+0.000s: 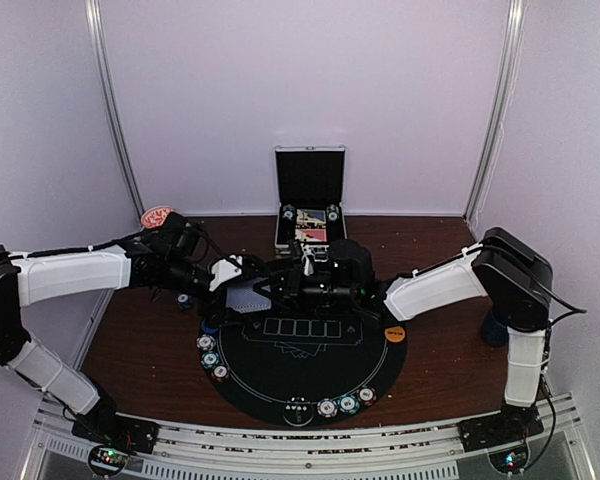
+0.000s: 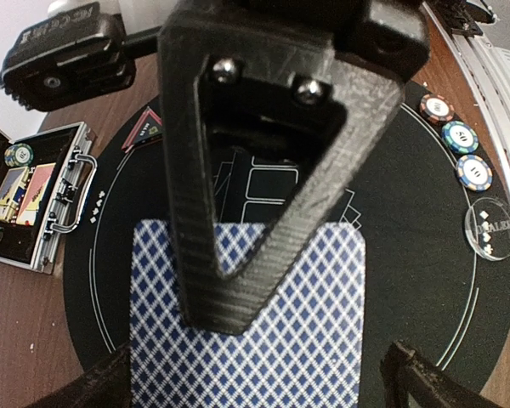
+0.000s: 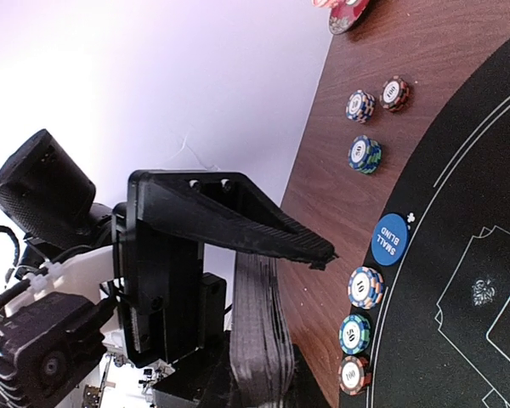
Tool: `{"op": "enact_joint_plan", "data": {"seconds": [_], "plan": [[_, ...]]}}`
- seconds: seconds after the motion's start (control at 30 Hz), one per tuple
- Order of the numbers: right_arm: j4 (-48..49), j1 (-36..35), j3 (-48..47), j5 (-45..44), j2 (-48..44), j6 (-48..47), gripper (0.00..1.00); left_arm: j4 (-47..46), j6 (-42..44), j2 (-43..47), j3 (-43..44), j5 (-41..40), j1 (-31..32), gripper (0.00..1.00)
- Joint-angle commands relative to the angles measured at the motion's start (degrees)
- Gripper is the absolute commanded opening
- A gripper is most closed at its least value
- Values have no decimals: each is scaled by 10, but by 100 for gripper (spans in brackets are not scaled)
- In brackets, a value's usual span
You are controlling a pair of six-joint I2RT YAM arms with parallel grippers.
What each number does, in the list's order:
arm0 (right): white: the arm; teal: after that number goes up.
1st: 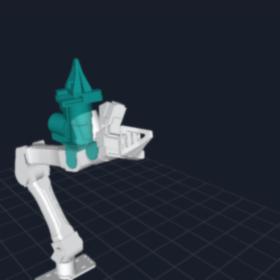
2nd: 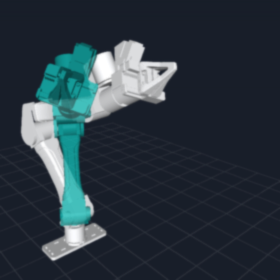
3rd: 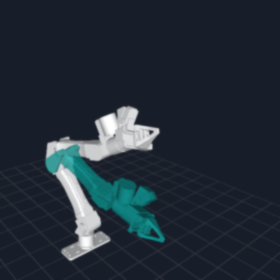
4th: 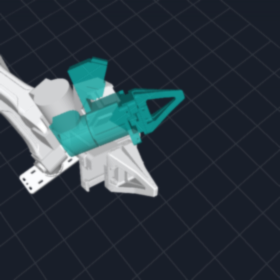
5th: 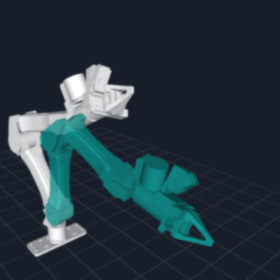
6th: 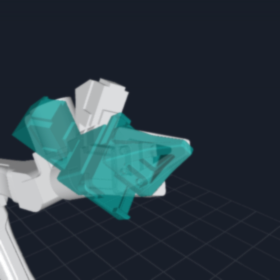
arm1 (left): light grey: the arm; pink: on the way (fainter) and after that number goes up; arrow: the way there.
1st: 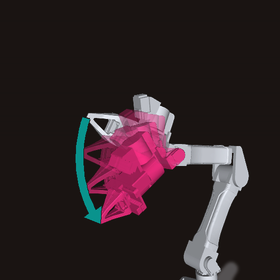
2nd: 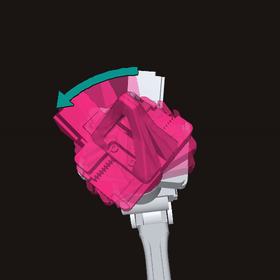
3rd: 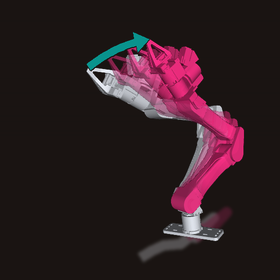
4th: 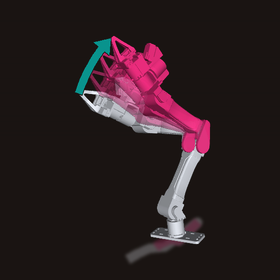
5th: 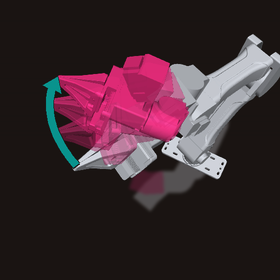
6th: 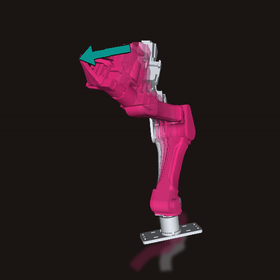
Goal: Distribute texas hold em gaming equipment
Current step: Pass from the left arm to the right
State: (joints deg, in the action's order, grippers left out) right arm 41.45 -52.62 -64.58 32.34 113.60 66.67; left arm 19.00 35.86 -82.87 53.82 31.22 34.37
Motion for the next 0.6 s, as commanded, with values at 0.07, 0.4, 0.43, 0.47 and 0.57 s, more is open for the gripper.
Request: {"op": "enact_joint_plan", "data": {"seconds": [0.07,0.4,0.43,0.47,0.57], "plan": [[32,4,-12,-7,27,16,0,-26,-4,-12,-6,-9,9,98],[57,4,-13,3,39,34,0,-29,-10,-42,0,-35,21,98],[61,4,-12,5,40,36,0,-30,-10,-44,-1,-37,21,98],[67,4,-11,5,40,39,0,-29,-10,-45,-1,-37,22,98],[62,4,-11,4,40,37,0,-30,-10,-46,0,-37,22,98]]}}
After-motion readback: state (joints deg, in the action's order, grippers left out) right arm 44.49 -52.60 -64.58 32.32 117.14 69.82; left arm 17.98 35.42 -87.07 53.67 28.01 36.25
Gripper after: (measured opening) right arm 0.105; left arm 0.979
